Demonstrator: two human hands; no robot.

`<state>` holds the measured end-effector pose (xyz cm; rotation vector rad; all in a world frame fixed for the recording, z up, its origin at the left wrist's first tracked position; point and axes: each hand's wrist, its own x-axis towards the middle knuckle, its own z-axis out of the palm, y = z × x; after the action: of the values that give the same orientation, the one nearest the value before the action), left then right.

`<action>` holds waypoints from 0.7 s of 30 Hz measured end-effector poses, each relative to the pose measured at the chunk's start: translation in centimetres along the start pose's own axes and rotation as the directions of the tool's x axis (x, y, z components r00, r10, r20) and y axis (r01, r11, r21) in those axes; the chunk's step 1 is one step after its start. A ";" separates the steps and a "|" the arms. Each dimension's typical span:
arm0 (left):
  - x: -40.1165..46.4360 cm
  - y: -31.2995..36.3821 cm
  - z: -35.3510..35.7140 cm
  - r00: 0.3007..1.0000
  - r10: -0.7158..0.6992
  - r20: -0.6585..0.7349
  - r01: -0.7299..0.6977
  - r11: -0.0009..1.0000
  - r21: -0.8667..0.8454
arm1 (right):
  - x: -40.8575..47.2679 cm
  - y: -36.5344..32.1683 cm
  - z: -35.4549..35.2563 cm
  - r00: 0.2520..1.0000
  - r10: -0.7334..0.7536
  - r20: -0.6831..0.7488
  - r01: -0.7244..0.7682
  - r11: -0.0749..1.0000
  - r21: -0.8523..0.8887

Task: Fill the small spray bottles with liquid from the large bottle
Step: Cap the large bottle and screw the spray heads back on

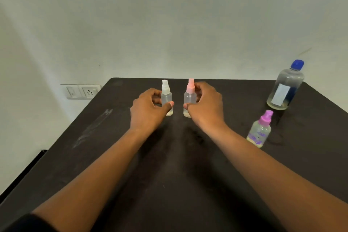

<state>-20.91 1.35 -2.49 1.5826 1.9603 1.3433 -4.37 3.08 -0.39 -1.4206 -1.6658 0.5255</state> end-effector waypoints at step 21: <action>15.0 -7.1 0.5 0.990 -0.136 -0.031 0.139 0.981 0.134 | 13.1 -0.3 13.2 0.998 0.059 0.035 -0.059 0.998 0.000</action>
<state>-30.26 14.99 -3.61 1.4648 2.1723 1.2007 -15.10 18.08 -2.91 -1.4710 -1.6550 0.5864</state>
